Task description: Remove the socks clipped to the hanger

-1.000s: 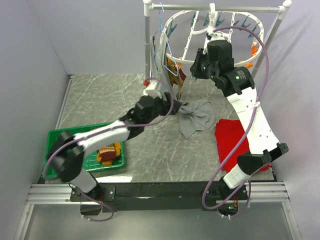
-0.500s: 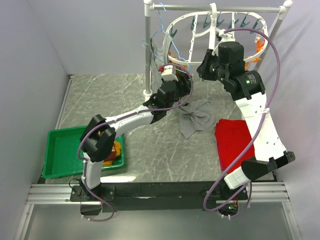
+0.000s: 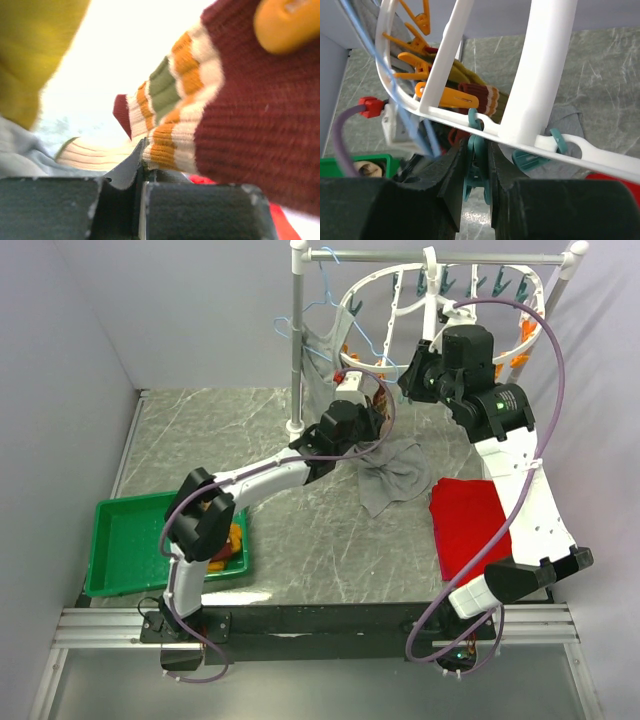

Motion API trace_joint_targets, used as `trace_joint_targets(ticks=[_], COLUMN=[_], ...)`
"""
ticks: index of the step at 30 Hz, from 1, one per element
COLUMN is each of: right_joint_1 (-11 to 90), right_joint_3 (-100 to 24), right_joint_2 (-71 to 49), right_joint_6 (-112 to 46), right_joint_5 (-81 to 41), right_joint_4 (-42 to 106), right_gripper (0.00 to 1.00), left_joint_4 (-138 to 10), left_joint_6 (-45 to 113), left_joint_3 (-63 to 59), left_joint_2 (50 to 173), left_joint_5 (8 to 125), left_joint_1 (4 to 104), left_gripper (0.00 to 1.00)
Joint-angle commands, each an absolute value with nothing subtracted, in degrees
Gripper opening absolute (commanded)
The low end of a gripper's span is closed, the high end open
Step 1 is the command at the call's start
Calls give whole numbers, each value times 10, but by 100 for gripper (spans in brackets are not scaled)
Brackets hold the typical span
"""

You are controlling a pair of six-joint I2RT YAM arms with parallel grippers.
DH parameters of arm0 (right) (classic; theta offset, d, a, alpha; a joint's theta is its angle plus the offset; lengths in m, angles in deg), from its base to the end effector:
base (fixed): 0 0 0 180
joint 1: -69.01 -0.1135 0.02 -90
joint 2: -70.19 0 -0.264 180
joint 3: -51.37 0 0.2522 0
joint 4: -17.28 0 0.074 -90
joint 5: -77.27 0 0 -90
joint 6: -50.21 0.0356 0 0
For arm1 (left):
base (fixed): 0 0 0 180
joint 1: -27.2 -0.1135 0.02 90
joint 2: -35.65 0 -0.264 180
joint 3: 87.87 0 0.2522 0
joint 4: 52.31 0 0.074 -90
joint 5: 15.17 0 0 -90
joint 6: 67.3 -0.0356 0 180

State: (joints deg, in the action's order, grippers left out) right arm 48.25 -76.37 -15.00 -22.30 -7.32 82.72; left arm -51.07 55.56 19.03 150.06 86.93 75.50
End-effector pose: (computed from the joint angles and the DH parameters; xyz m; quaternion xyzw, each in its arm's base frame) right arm 0.2672 0.0977 0.5045 0.0023 0.8328 0.1437 0.5345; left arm 0.3297 -0.3589 0.3091 0.0298 0.7433 -0.3721 0.5551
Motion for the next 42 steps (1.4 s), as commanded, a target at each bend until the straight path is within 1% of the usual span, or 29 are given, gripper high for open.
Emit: trace_joint_targets(ticks=[1, 4, 6, 7, 9, 10, 13, 21, 24, 28, 35, 39, 42], right_joint_1=[498, 501, 504, 505, 506, 506, 506, 505, 500, 497, 494, 480, 473], right_joint_3=[-769, -786, -787, -788, -789, -789, -788, -814, -789, -769, -784, -815, -826], right_joint_2=[-123, -133, -131, -130, -125, -123, -114, -97, -88, -94, -132, -167, -180], right_joint_6=[-234, -235, -235, -236, -234, -232, -230, -242, -260, -263, -245, -248, -249], right_joint_5=[-96, -102, -108, -110, -121, -125, -147, -174, -207, -221, -249, -234, -220], right_joint_4=[860, 882, 888, 891, 895, 898, 904, 936, 920, 885, 843, 849, 848], right_gripper=[27, 35, 37, 41, 46, 52, 57, 59, 59, 63, 62, 59, 58], left_joint_4=[-512, -531, -537, -536, -542, -544, -544, -512, -511, -516, -526, -530, -533], left_joint_6=[598, 624, 636, 645, 657, 668, 691, 729, 731, 732, 735, 741, 739], left_joint_3=[171, 155, 141, 138, 133, 133, 126, 87, 79, 75, 73, 79, 83], left_joint_2=[1411, 1387, 1373, 1368, 1358, 1357, 1351, 1330, 1324, 1317, 1309, 1312, 1314], left_joint_5=[759, 732, 716, 703, 690, 679, 658, 610, 603, 604, 609, 609, 609], left_joint_1=[761, 761, 762, 761, 761, 761, 762, 765, 767, 768, 770, 776, 780], left_gripper=[1, 1, 1, 1, 1, 1, 1, 1, 1, 1, 1, 1, 1])
